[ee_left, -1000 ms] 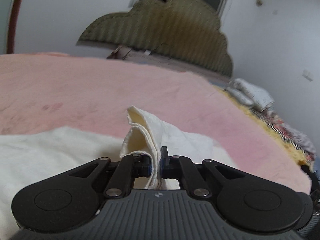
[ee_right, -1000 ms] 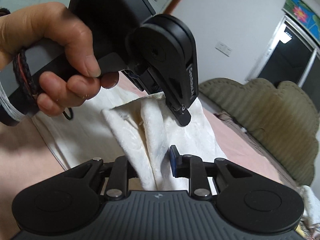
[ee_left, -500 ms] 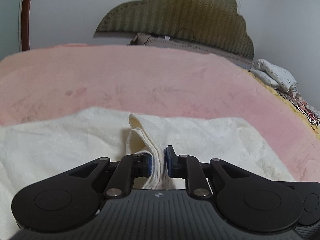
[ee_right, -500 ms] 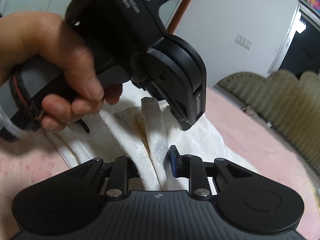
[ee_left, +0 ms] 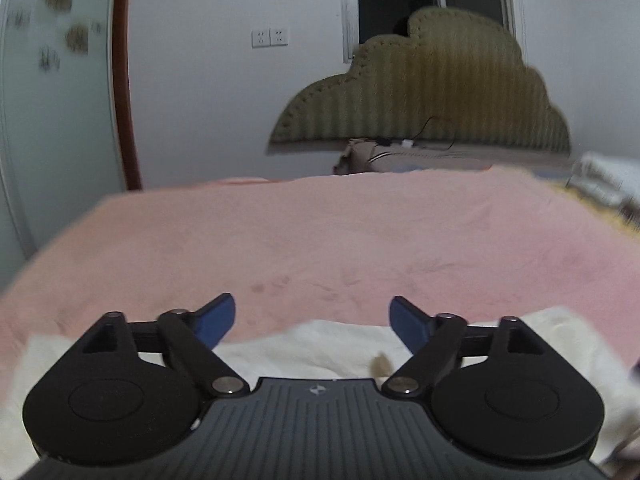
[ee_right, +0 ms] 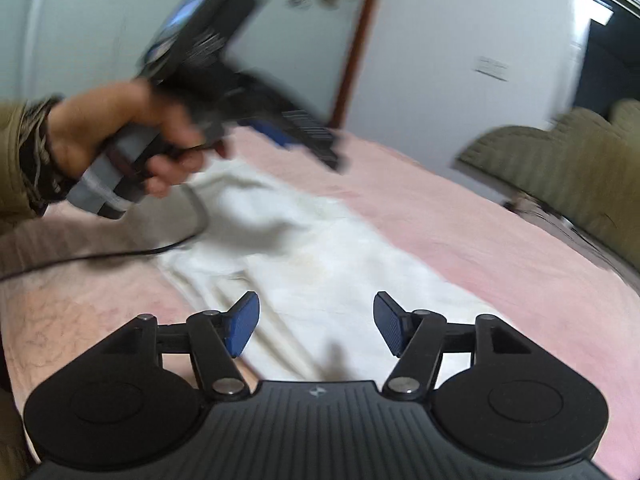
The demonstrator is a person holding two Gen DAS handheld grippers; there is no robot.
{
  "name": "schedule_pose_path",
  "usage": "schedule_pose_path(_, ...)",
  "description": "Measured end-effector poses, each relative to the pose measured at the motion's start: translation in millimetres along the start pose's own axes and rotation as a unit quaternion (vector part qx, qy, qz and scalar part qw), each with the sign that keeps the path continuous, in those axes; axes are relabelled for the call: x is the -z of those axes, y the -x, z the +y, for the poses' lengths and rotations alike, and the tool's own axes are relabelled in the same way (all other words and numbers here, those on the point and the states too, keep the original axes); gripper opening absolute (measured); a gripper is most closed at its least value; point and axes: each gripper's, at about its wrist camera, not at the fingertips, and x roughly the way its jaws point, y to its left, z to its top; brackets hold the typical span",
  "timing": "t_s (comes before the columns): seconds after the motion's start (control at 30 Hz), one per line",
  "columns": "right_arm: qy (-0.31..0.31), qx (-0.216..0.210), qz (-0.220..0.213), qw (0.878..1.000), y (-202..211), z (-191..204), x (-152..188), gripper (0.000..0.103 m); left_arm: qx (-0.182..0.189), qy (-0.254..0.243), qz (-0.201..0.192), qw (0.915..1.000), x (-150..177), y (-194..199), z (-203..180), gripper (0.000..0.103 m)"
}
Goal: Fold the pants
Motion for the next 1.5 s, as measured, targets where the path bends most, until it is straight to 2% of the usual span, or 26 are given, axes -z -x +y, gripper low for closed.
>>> schedule_pose_path(0.03,-0.023,0.021,0.004,0.999,-0.6,-19.9,5.8,0.063,-0.016,-0.034,0.0,0.9993,-0.3,-1.9,-11.9,0.098)
schedule_pose_path(0.07,-0.047,0.047,0.014,0.998,-1.4,-33.9,10.4,0.063,-0.028,-0.071,-0.002,0.9971,0.6,-3.4,-26.3,0.098)
schedule_pose_path(0.13,-0.077,0.083,0.044,0.993,-10.7,-60.5,17.3,0.063,-0.02,-0.139,-0.01,0.99,9.0,-7.7,-56.7,0.1)
schedule_pose_path(0.2,-0.103,0.085,0.068,0.989,-18.5,-76.2,27.3,0.063,0.007,-0.188,0.002,0.9821,22.8,-16.3,-79.8,0.1)
schedule_pose_path(0.27,-0.115,0.079,0.101,0.985,-20.5,-79.6,38.3,0.063,0.017,-0.217,0.017,0.9759,37.1,-22.4,-92.7,0.099)
schedule_pose_path(0.37,-0.081,0.063,0.145,0.984,-12.8,-69.8,51.8,0.063,0.014,-0.251,0.012,0.9679,62.2,-26.8,-94.2,0.1)
schedule_pose_path(0.43,-0.078,0.051,0.149,0.984,4.6,-66.7,57.1,0.063,0.013,-0.25,0.007,0.9681,68.2,-24.8,-88.0,0.099)
schedule_pose_path(0.5,-0.095,0.022,0.153,0.983,18.3,-74.3,53.7,0.063,0.012,-0.234,0.002,0.9722,63.1,-19.1,-83.4,0.098)
schedule_pose_path(0.57,-0.108,0.038,0.12,0.986,23.7,-89.3,41.0,0.063,0.027,-0.206,-0.013,0.9781,54.7,-10.7,-81.5,0.099)
schedule_pose_path(0.63,-0.134,0.052,0.083,0.986,23.6,-102.3,30.0,0.063,0.057,-0.186,-0.008,0.9809,45.5,-7.3,-86.5,0.099)
schedule_pose_path(0.7,-0.141,0.059,0.052,0.987,5.5,-112.9,14.0,0.063,0.087,-0.188,0.009,0.9782,46.6,-8.3,-93.7,0.099)
schedule_pose_path(0.77,-0.149,0.041,0.045,0.987,-21.6,-120.3,4.6,0.063,0.096,-0.211,0.025,0.9724,56.9,-12.1,-101.5,0.098)
schedule_pose_path(0.83,-0.166,0.014,0.052,0.985,-53.0,-125.8,1.4,0.063,0.09,-0.237,0.034,0.9668,70.9,-15.8,-105.6,0.096)
schedule_pose_path(0.93,-0.185,-0.02,0.106,0.977,-94.9,-129.1,10.3,0.064,0.099,-0.229,0.037,0.9678,79.8,-11.3,-98.1,0.095)
schedule_pose_path(1.0,-0.145,-0.008,0.133,0.98,-98.9,-114.0,16.0,0.065,0.112,-0.224,0.044,0.9672,83.0,-8.5,-90.4,0.095)
schedule_pose_path(1.03,-0.122,-0.005,0.137,0.983,-93.8,-105.5,17.5,0.069,0.116,-0.219,0.046,0.9676,85.7,-6.6,-85.8,0.095)
schedule_pose_path(1.1,-0.107,-0.005,0.145,0.984,-78.4,-93.4,22.6,0.071,0.124,-0.201,0.051,0.9704,89.3,-4.2,-78.2,0.095)
schedule_pose_path(1.17,-0.103,-0.003,0.152,0.983,-63.8,-87.1,27.6,0.071,0.115,-0.183,0.05,0.9751,87.0,-2.5,-70.9,0.095)
schedule_pose_path(1.23,-0.102,0.015,0.148,0.984,-50.1,-80.3,27.2,0.071,0.08,-0.172,0.033,0.9814,86.5,4.7,-64.6,0.095)
schedule_pose_path(1.3,-0.081,0.054,0.124,0.988,-37.7,-65.7,19.1,0.071,0.031,-0.15,0.018,0.9881,82.1,7.5,-55.4,0.097)
schedule_pose_path(1.37,-0.075,0.076,0.085,0.991,-33.1,-51.9,8.8,0.075,0.003,-0.129,0.018,0.9914,77.8,7.1,-45.1,0.097)
schedule_pose_path(1.43,-0.072,0.075,0.057,0.993,-37.2,-37.9,-0.5,0.081,0.004,-0.141,0.035,0.9893,74.7,4.4,-38.9,0.097)
schedule_pose_path(1.5,-0.068,0.066,0.056,0.994,-52.7,-22.2,-5.1,0.081,0.006,-0.172,0.045,0.984,80.5,7.2,-39.4,0.097)
